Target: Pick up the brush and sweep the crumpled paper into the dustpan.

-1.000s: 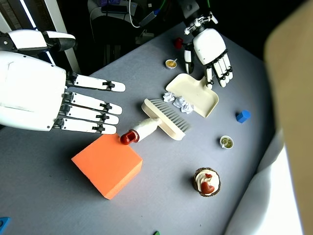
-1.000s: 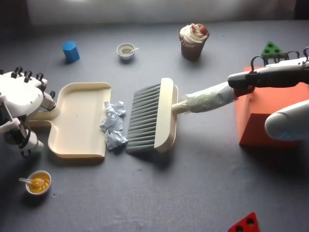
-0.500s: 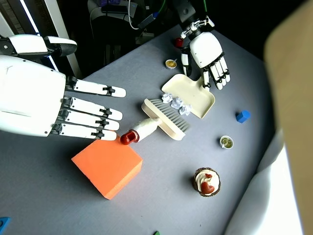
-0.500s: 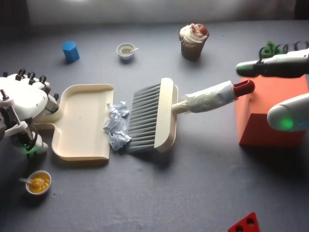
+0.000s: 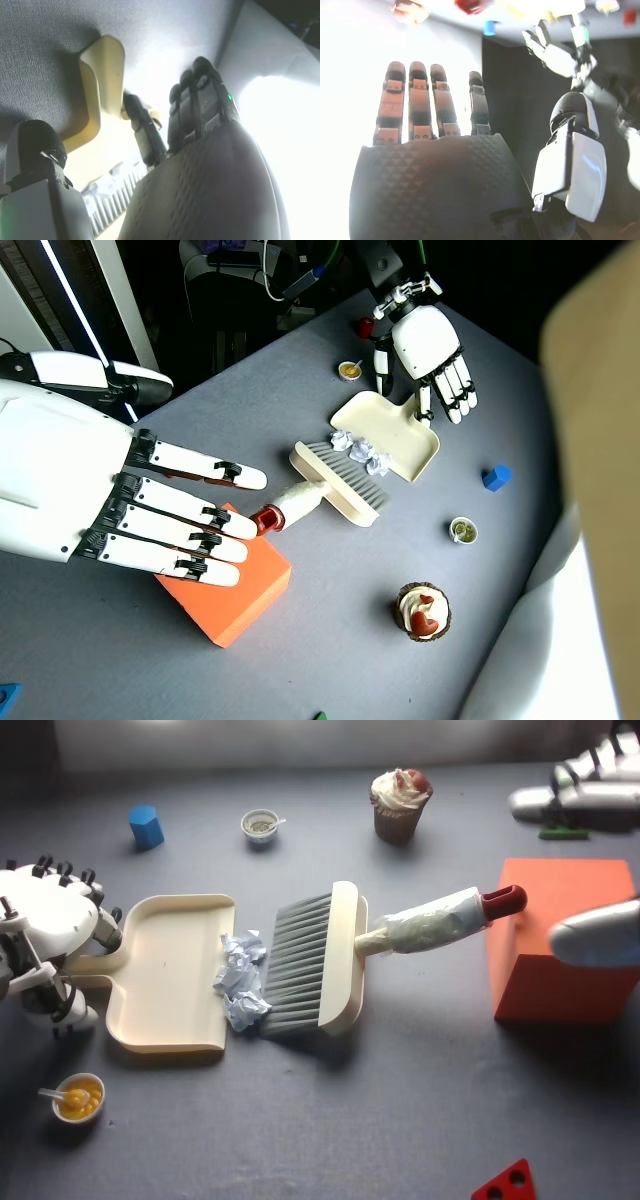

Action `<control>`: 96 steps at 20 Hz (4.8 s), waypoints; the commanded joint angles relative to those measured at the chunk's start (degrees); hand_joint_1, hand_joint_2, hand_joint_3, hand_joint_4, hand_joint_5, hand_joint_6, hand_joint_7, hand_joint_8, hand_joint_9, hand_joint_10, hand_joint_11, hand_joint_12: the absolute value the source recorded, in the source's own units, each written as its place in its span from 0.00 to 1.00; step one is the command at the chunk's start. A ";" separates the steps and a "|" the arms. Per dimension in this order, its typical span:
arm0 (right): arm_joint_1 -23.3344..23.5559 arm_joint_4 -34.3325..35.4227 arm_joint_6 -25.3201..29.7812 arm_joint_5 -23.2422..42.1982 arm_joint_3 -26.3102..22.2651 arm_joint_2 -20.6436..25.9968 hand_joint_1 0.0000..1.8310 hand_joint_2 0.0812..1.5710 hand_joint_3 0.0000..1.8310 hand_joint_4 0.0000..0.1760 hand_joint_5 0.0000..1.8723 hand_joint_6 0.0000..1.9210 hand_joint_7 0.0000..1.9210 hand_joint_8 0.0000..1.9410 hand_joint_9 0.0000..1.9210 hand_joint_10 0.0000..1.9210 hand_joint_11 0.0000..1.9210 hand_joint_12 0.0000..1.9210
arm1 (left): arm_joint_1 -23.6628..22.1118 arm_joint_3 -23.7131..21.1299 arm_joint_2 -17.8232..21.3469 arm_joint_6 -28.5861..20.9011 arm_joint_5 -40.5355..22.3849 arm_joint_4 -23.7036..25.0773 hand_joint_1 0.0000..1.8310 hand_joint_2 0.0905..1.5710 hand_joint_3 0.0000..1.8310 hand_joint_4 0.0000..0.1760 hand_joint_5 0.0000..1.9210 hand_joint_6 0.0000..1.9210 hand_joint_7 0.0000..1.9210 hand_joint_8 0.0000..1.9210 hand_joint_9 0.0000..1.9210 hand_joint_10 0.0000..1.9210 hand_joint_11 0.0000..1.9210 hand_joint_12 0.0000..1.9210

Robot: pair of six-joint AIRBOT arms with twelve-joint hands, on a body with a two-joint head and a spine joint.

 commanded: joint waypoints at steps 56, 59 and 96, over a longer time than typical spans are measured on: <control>-13.43 11.53 -28.87 -76.02 2.51 -44.84 0.63 0.57 0.00 0.00 0.12 0.00 0.12 0.00 0.13 0.00 0.15 0.02 | -9.02 3.94 -0.11 4.62 3.02 6.96 0.59 0.67 0.00 0.23 0.55 0.45 0.17 0.00 0.13 0.00 0.06 0.13; -14.17 13.02 -28.87 -75.94 3.76 -45.86 0.64 0.57 0.00 0.00 0.11 0.00 0.12 0.00 0.13 0.00 0.14 0.01 | -8.31 3.56 -0.03 4.61 2.41 6.32 0.60 0.66 0.00 0.14 0.56 0.42 0.19 0.00 0.15 0.00 0.09 0.16; -18.05 15.54 -23.01 -74.29 28.52 -63.12 0.69 0.57 0.00 0.00 0.14 0.00 0.16 0.00 0.18 0.00 0.16 0.01 | -7.69 3.78 0.04 2.40 0.97 6.56 0.61 0.65 0.00 0.10 0.58 0.39 0.19 0.00 0.13 0.00 0.02 0.19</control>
